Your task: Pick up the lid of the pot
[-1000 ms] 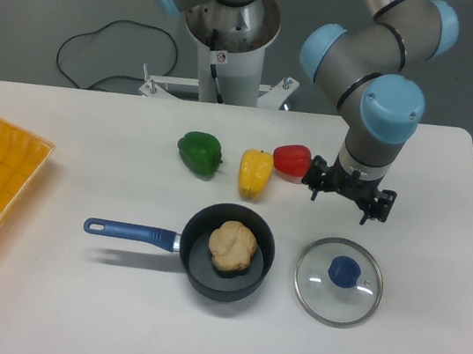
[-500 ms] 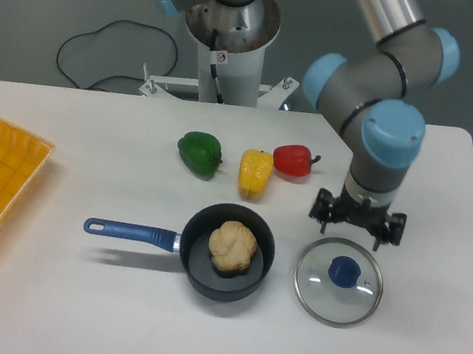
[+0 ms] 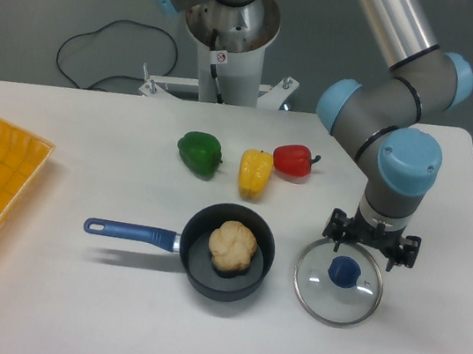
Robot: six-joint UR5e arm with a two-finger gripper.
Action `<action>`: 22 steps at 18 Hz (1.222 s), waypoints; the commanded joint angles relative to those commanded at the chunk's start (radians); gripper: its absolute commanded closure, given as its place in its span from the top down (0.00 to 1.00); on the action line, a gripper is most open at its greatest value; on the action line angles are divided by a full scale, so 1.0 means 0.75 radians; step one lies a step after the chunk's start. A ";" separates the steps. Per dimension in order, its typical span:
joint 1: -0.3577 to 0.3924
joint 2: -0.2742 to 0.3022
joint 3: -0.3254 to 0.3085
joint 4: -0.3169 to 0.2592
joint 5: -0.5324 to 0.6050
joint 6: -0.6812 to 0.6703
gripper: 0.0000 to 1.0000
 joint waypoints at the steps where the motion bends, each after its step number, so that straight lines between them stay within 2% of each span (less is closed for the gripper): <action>1: -0.002 0.000 0.004 0.000 0.000 0.000 1.00; 6: -0.008 -0.029 0.023 0.000 -0.006 0.000 1.00; 22: -0.039 -0.076 0.004 0.006 -0.029 0.002 1.00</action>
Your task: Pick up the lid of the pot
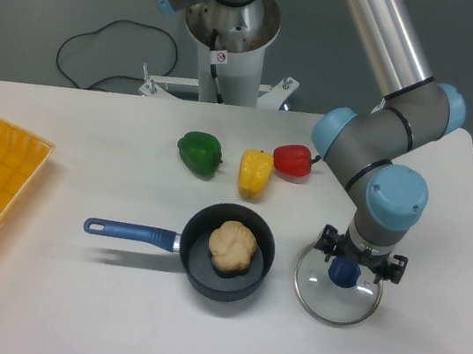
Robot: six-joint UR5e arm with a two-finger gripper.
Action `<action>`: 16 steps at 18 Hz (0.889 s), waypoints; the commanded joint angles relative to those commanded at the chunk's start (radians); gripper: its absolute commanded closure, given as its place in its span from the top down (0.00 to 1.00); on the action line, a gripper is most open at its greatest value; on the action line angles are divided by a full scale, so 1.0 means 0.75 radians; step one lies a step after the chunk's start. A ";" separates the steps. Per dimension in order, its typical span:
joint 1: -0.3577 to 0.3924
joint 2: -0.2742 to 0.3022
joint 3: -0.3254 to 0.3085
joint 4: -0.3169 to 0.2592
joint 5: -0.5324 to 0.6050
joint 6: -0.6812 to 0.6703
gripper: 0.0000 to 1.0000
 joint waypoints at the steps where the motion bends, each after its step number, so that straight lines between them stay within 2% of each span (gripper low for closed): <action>1: 0.000 -0.002 0.000 0.002 -0.004 -0.002 1.00; 16: -0.002 -0.031 0.000 0.012 -0.004 0.002 1.00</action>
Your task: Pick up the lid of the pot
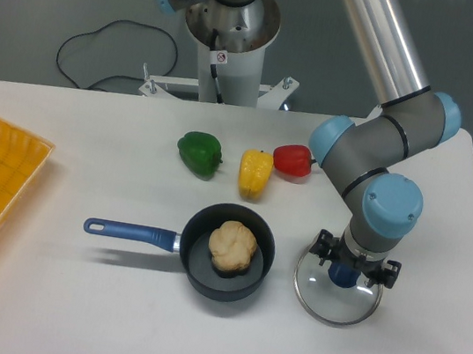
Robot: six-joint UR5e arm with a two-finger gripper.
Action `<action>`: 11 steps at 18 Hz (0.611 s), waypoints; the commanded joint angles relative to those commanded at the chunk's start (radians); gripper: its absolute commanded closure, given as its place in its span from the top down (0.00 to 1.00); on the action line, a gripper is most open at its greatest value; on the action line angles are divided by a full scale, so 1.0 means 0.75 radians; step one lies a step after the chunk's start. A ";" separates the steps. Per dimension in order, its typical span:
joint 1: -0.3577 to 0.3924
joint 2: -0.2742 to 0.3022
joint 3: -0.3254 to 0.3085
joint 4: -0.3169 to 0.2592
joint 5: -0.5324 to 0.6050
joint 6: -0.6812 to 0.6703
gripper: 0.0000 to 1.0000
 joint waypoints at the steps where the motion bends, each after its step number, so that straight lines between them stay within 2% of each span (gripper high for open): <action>1: 0.000 -0.002 0.000 0.000 0.000 0.002 1.00; 9: -0.002 -0.010 -0.004 0.006 0.000 0.004 0.99; 10: -0.002 -0.010 -0.004 0.006 0.000 0.004 0.90; 11: -0.002 -0.010 -0.008 0.006 0.000 0.004 0.85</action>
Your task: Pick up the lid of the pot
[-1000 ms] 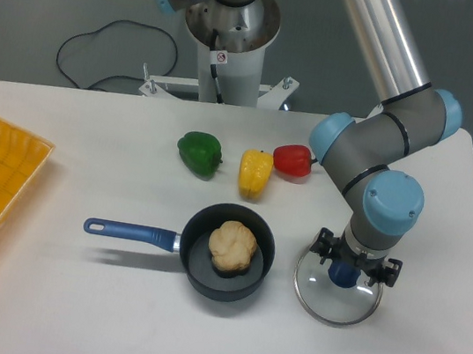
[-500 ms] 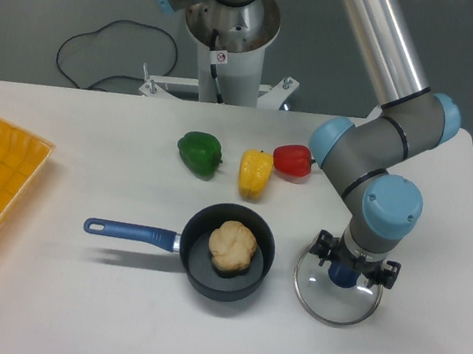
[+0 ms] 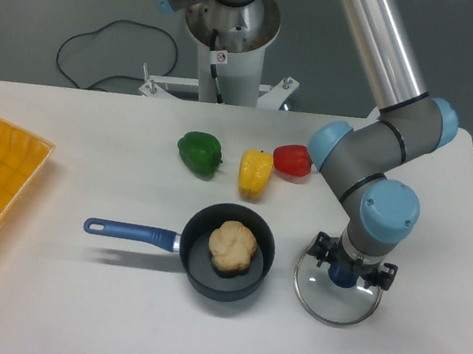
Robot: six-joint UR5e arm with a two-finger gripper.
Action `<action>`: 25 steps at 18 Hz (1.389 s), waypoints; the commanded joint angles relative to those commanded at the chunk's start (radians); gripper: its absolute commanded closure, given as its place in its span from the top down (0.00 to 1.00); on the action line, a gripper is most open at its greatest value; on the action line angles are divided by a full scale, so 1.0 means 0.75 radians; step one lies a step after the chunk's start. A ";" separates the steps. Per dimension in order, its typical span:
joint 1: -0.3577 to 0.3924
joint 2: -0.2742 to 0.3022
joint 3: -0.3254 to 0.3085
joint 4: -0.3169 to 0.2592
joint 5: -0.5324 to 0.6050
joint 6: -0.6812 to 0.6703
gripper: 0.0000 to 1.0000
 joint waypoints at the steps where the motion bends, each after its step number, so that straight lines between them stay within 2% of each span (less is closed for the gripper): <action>1: 0.000 0.002 -0.002 0.002 0.000 0.000 0.80; 2: 0.000 0.002 -0.002 0.002 0.002 -0.002 0.67; 3: 0.000 0.002 -0.004 0.002 0.002 -0.002 0.63; 7: 0.000 0.004 -0.006 0.004 0.004 -0.002 0.58; 12: 0.000 0.012 -0.012 0.000 0.006 -0.006 0.45; 18: 0.000 0.055 -0.016 -0.004 0.000 -0.006 0.44; 25: -0.014 0.206 -0.057 -0.025 -0.016 -0.002 0.43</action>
